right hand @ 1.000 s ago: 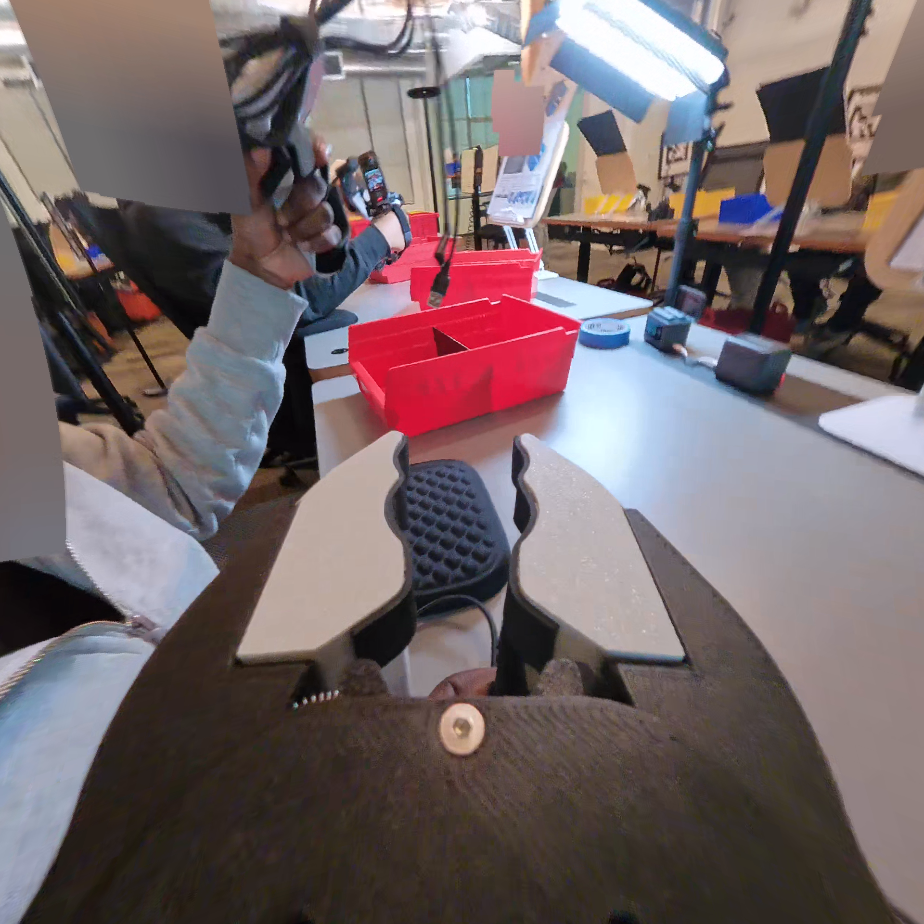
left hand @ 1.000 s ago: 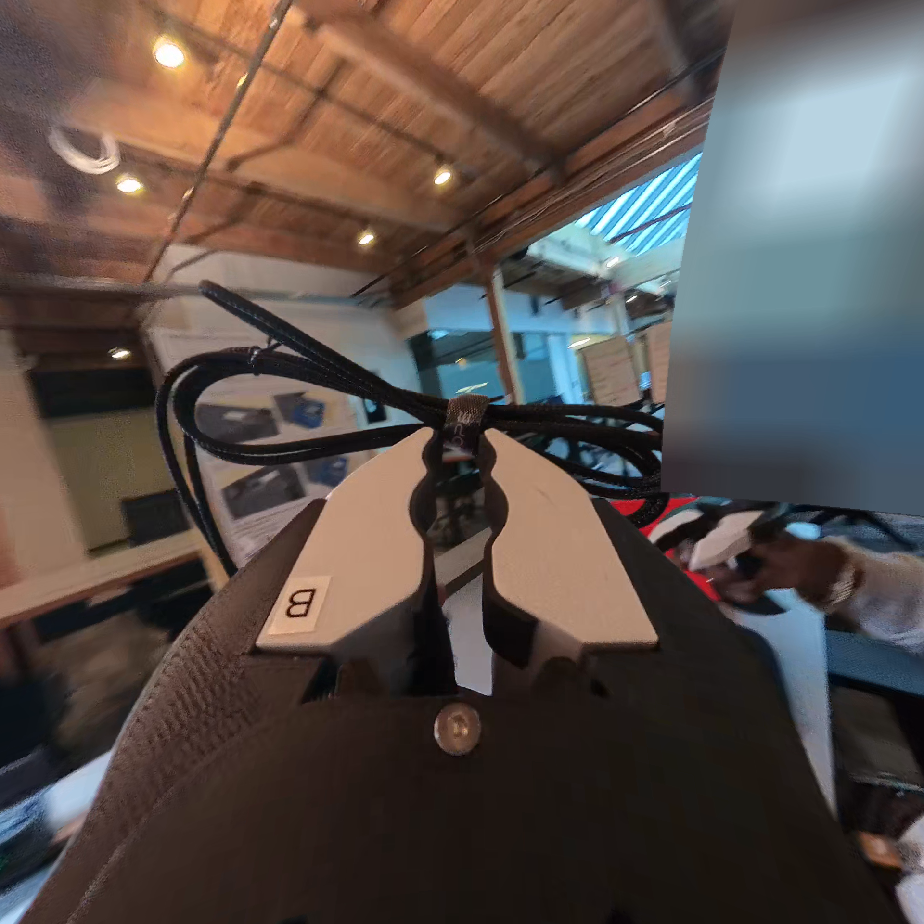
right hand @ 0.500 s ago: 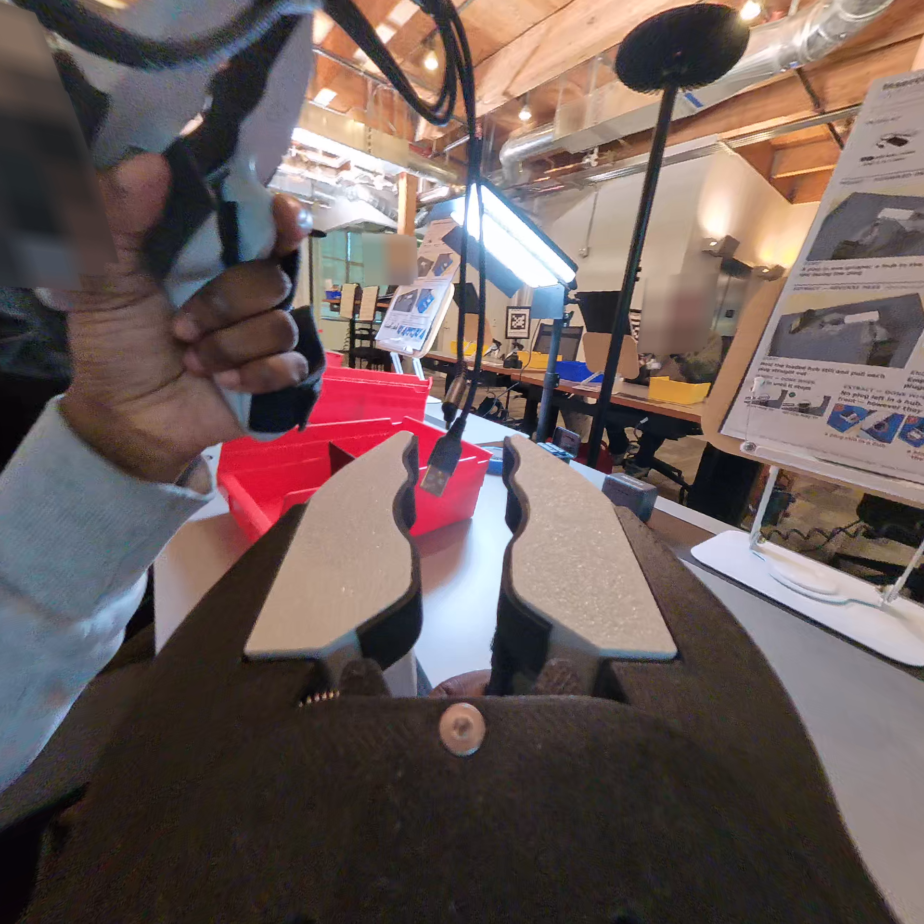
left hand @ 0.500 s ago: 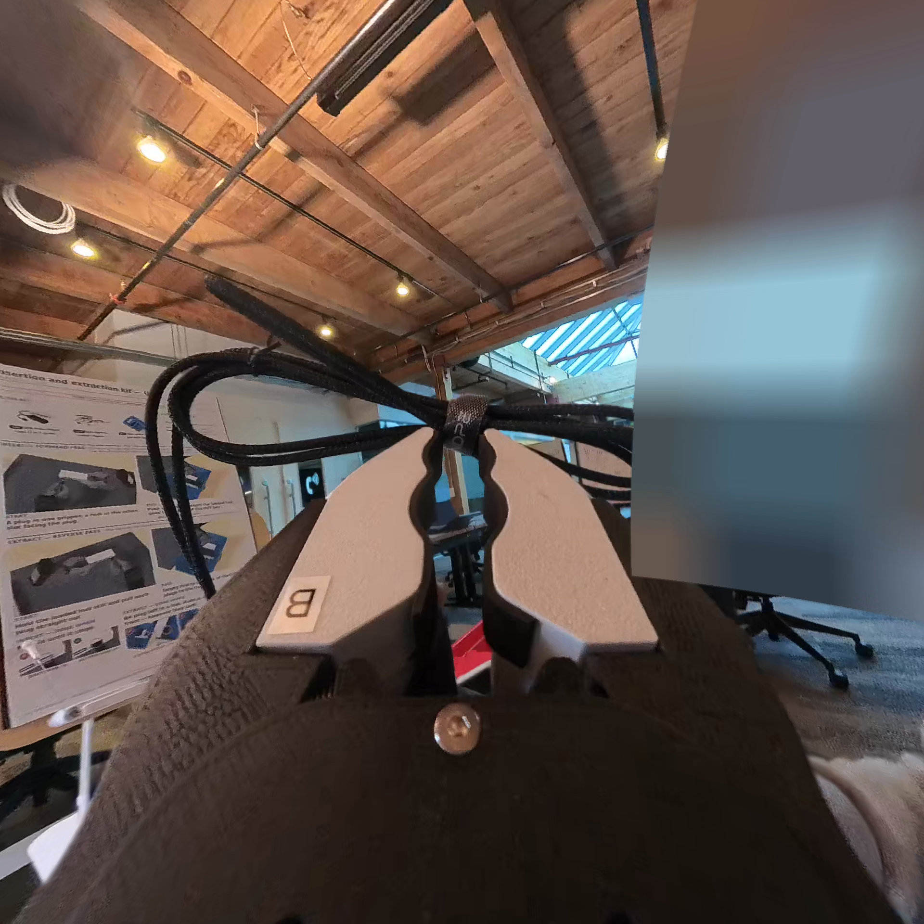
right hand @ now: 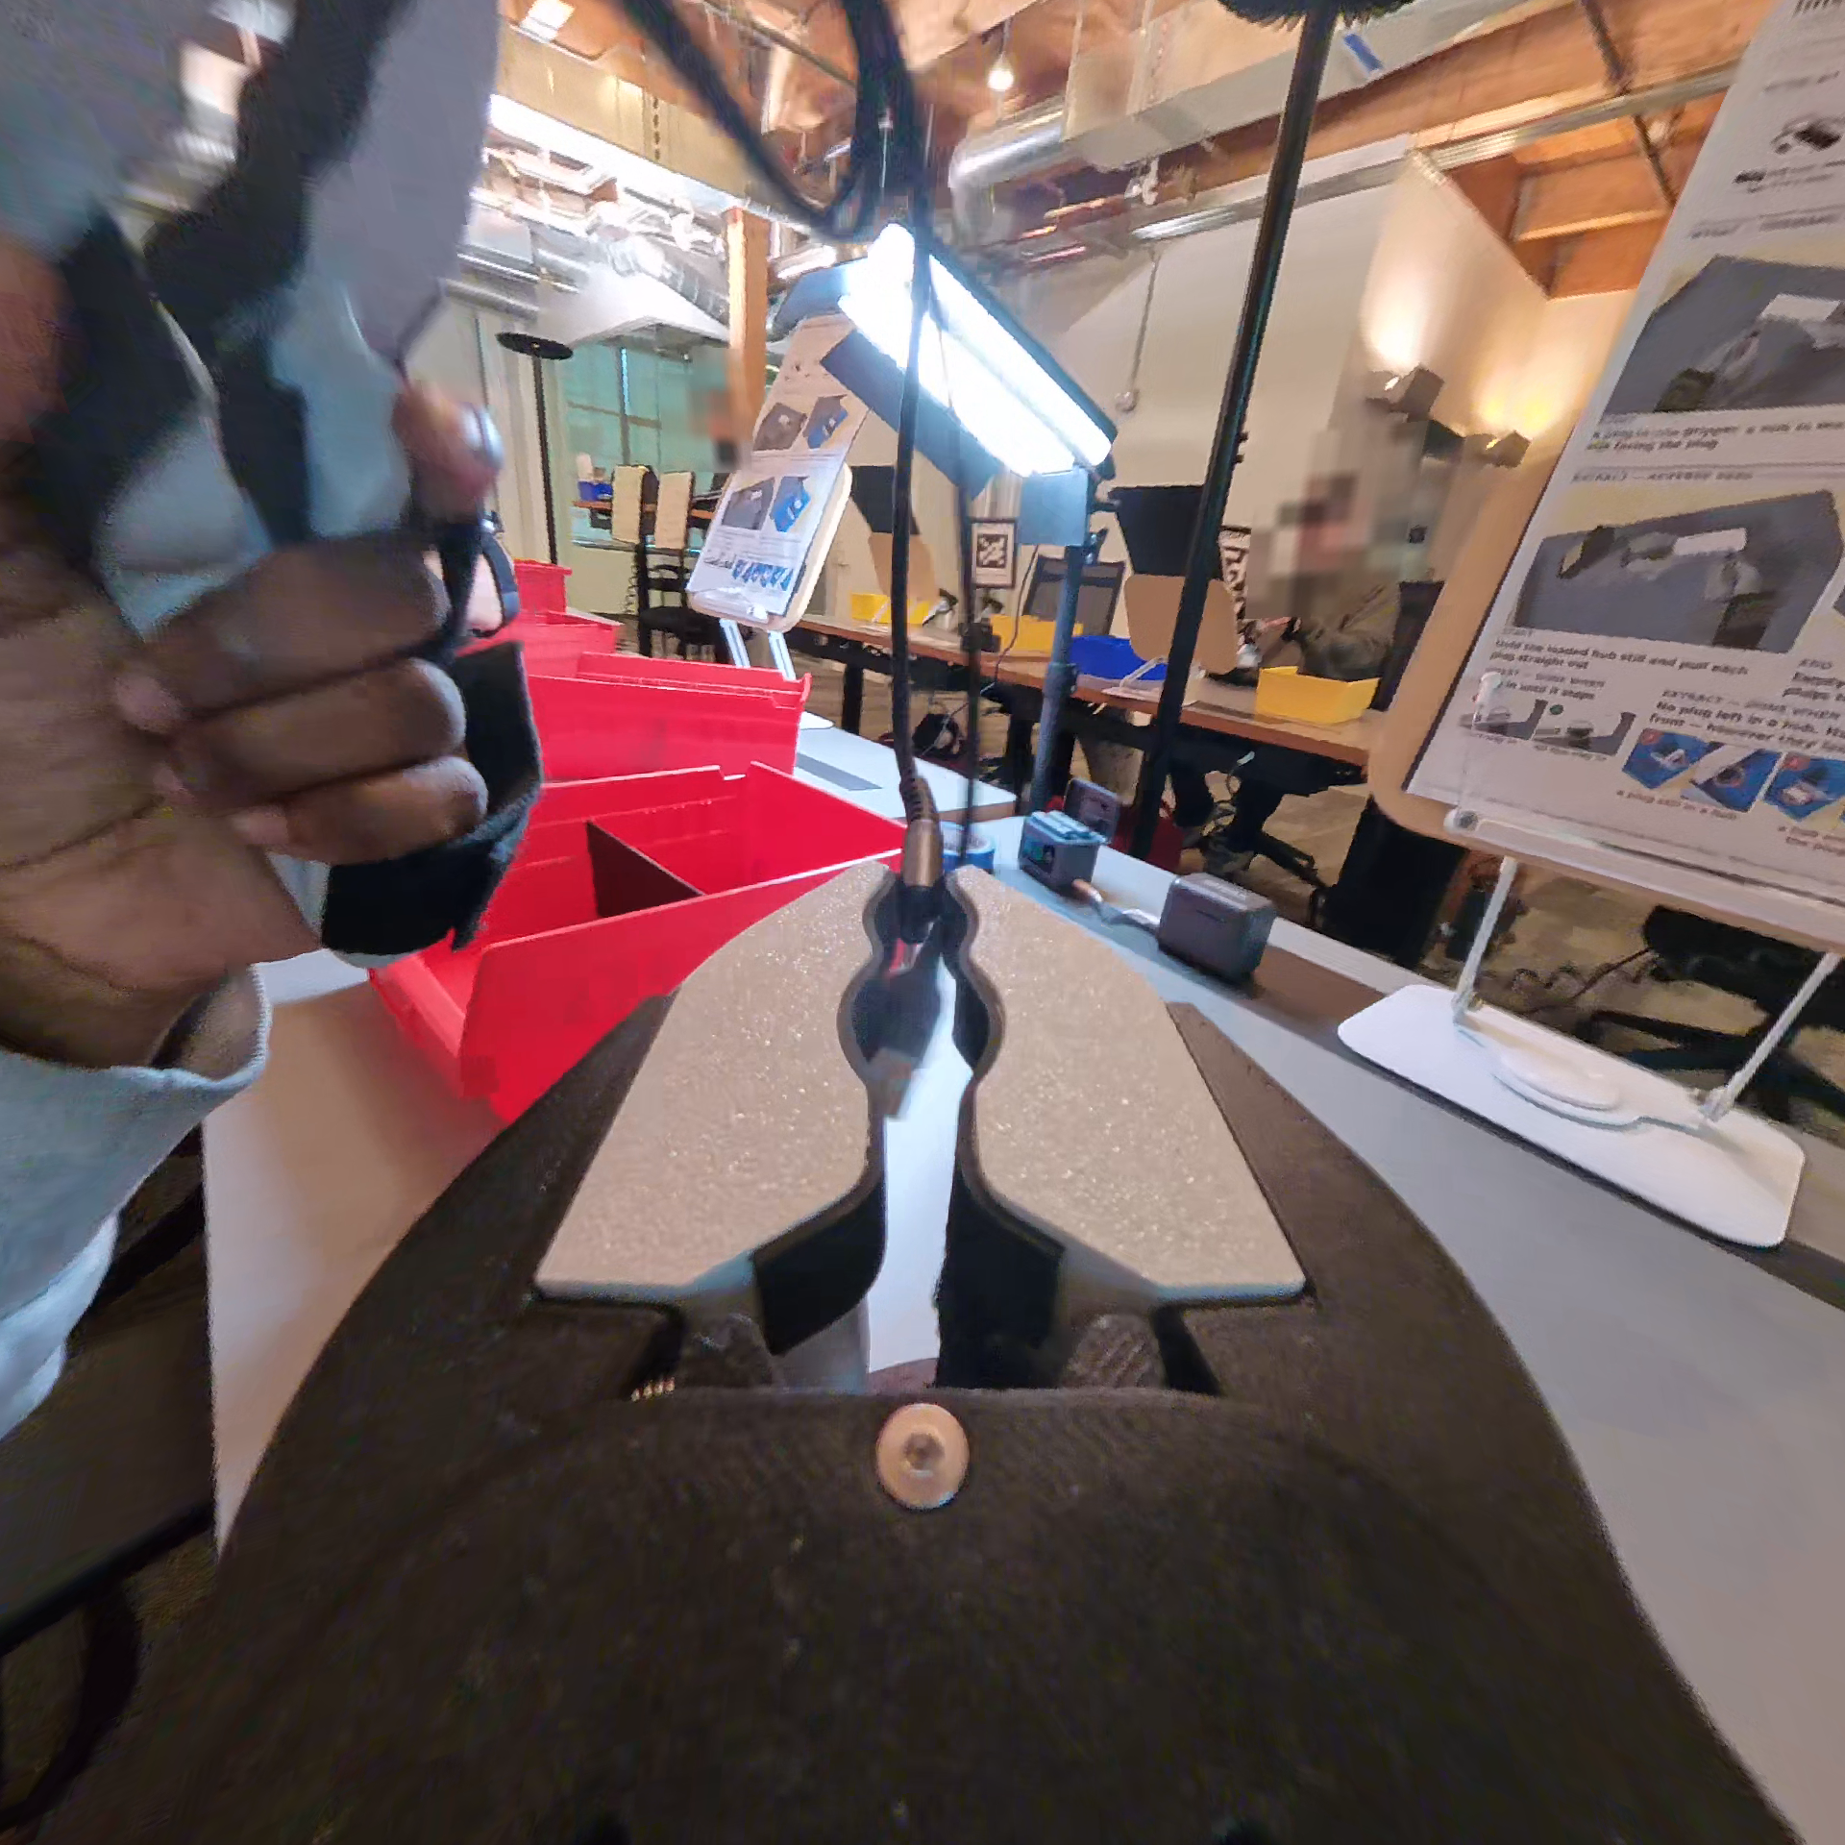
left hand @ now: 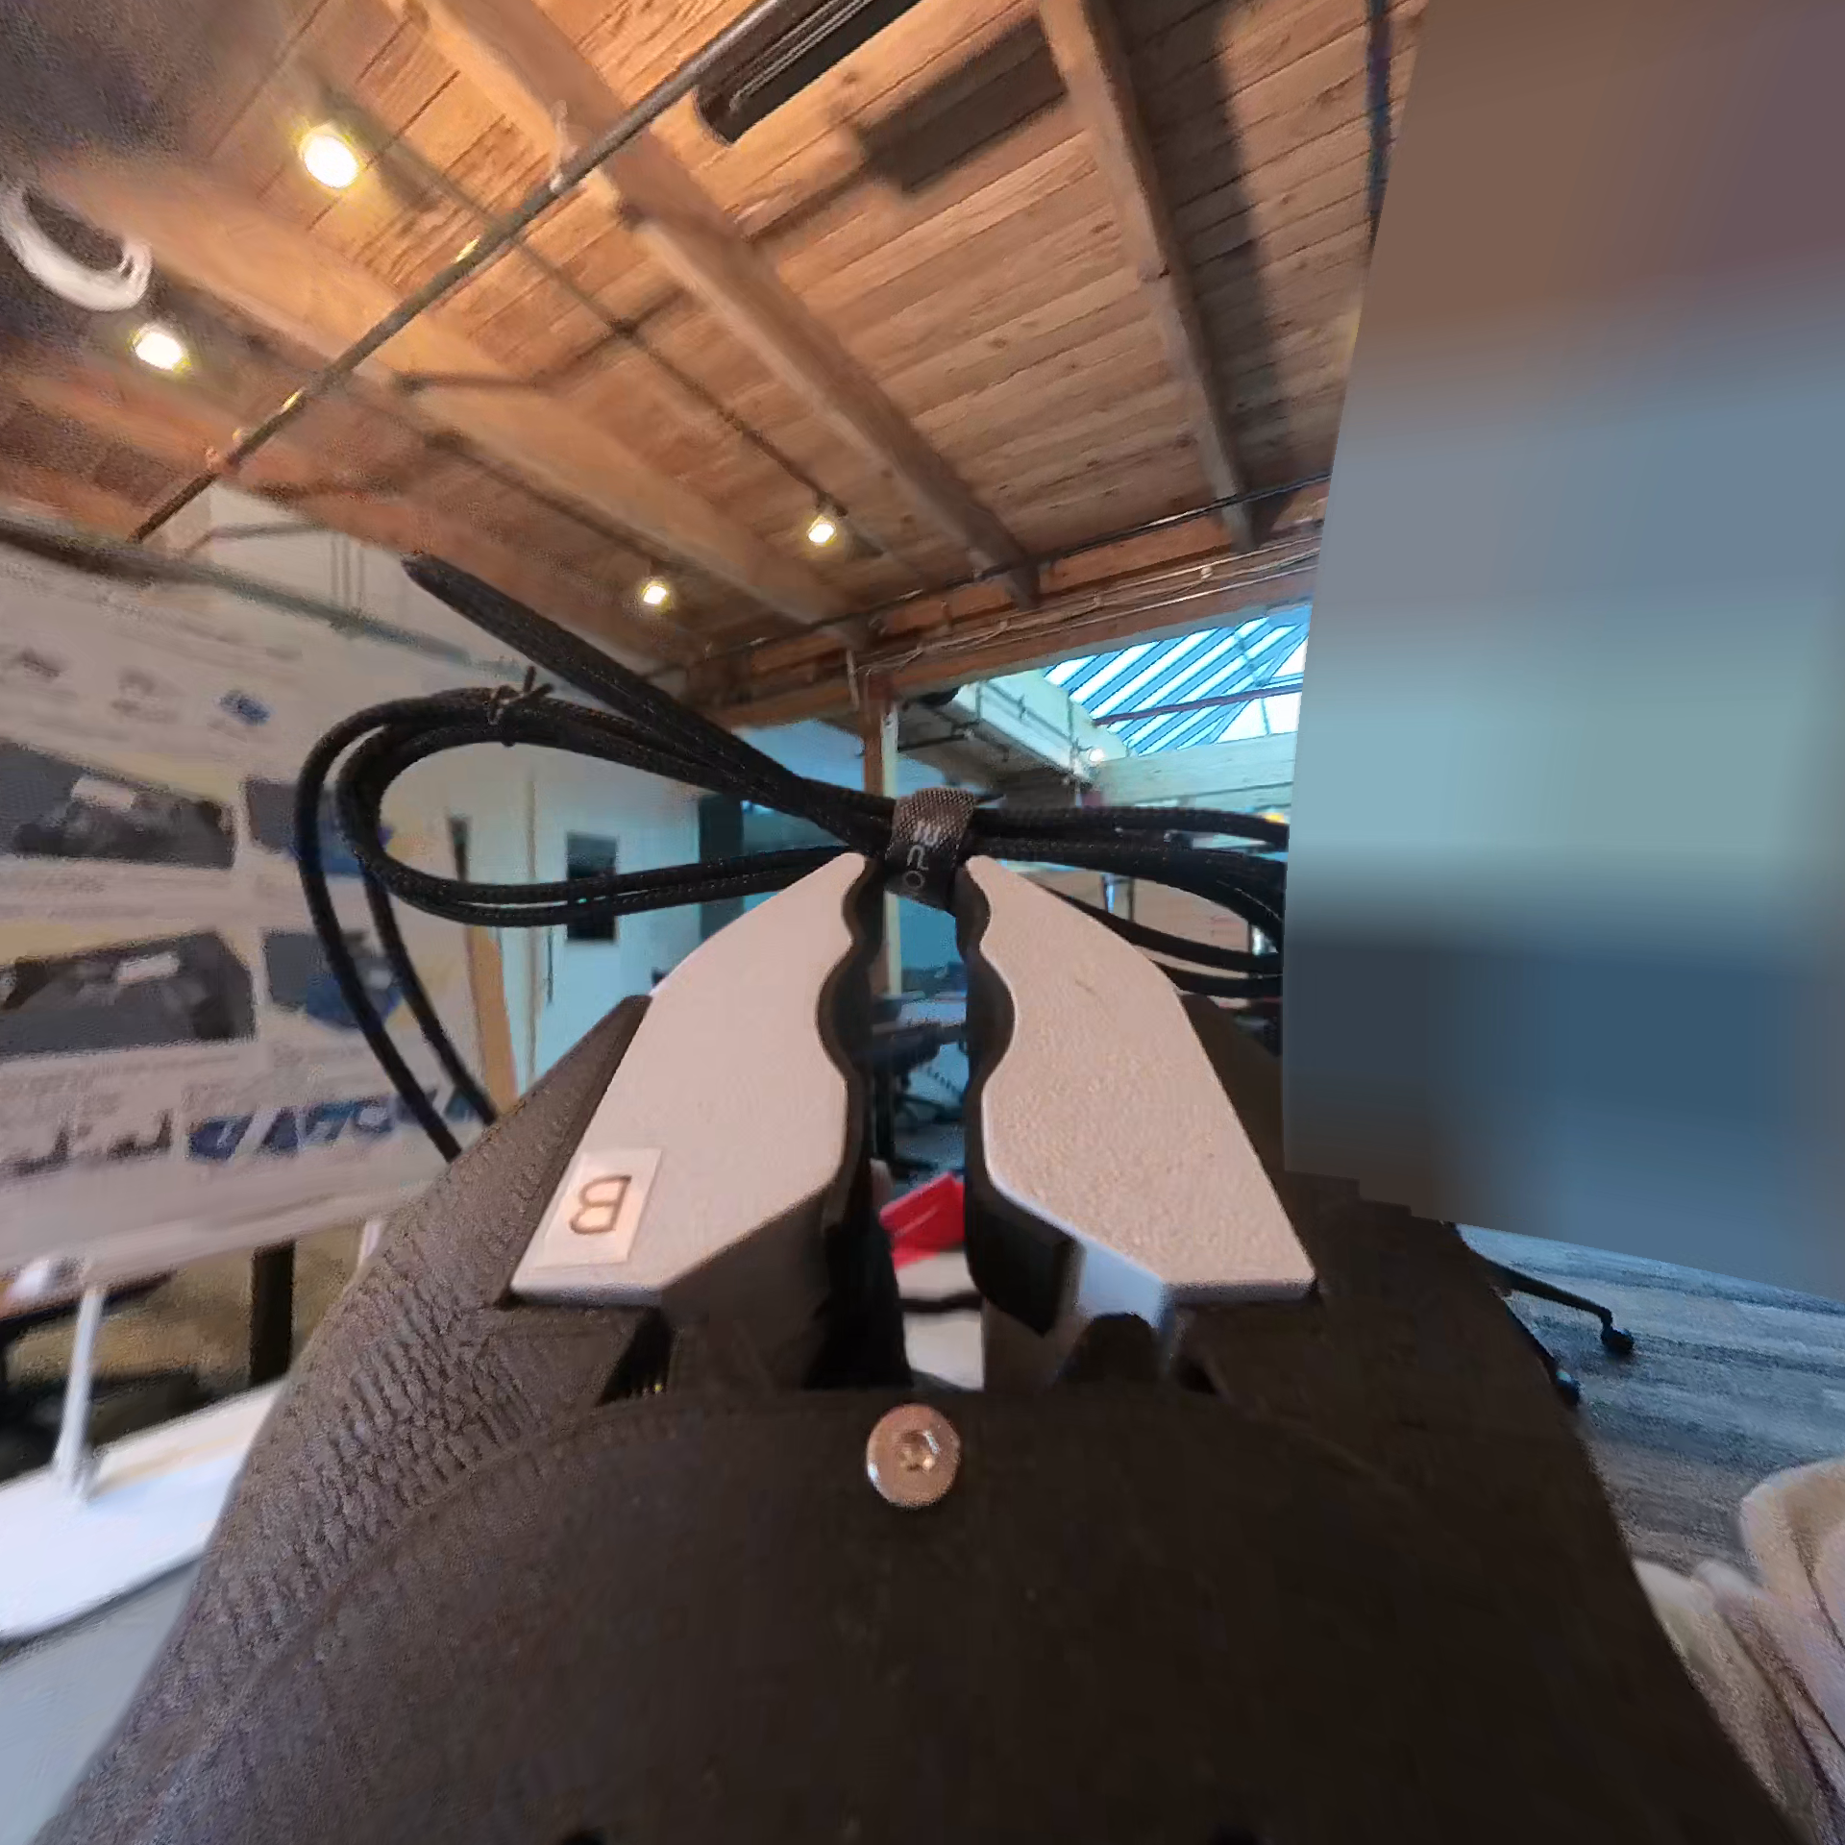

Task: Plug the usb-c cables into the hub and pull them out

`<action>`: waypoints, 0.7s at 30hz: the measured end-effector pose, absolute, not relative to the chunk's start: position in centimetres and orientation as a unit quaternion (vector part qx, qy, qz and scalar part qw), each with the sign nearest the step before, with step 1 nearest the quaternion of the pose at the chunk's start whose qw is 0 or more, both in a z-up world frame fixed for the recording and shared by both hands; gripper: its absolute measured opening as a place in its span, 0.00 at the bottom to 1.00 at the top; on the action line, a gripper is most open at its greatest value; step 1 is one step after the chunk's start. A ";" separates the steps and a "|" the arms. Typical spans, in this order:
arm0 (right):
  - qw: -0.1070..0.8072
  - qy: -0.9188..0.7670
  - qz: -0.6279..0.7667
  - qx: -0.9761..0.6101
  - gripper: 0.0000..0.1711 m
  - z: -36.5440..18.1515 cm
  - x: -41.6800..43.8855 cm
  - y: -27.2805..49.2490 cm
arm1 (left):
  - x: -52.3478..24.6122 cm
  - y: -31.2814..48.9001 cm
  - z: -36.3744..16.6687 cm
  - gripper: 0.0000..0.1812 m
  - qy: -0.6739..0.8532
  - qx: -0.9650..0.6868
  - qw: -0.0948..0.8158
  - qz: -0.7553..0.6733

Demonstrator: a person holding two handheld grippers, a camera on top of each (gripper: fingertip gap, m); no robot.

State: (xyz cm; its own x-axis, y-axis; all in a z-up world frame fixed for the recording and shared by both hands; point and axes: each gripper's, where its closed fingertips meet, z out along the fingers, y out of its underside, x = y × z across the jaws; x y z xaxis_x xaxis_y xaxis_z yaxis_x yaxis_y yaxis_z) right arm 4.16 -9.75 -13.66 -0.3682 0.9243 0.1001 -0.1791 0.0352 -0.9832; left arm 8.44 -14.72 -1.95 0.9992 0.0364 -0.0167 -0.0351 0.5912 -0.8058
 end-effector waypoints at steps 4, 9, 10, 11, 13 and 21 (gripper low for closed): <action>0.374 -0.559 0.644 -0.365 0.04 -14.5 5.1 -6.4 | 3.1 -14.8 -7.8 0.08 -0.121 -0.510 0.852 -0.006; 0.224 -0.534 0.698 -0.421 0.04 -15.7 4.4 -3.3 | 0.4 -14.1 -17.9 0.13 -0.215 -0.637 0.738 -0.056; 0.223 -0.536 0.698 -0.419 0.04 -15.8 4.1 -2.8 | 0.1 -14.5 -19.4 0.17 -0.222 -0.662 0.715 -0.042; 0.227 -0.541 0.702 -0.404 0.04 -15.6 4.1 -2.7 | 0.0 -15.0 -20.5 0.21 -0.221 -0.685 0.694 -0.026; 0.275 -0.566 0.690 -0.358 0.04 -15.4 4.2 -2.7 | -0.1 -16.4 -21.6 0.28 -0.214 -0.722 0.658 0.015; 0.504 -0.615 0.558 -0.236 0.05 -14.0 4.9 -2.6 | -0.4 -20.9 -23.2 0.34 -0.163 -0.819 0.538 0.115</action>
State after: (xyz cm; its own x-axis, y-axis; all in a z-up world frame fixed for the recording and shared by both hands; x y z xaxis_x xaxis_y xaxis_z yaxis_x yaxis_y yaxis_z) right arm 4.92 -2.56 -13.97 -0.3801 0.8533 0.3570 -0.2732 0.2652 -0.9247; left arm -0.37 -20.92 -23.16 0.9206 0.3904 -0.0131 0.1430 -0.3681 -0.9187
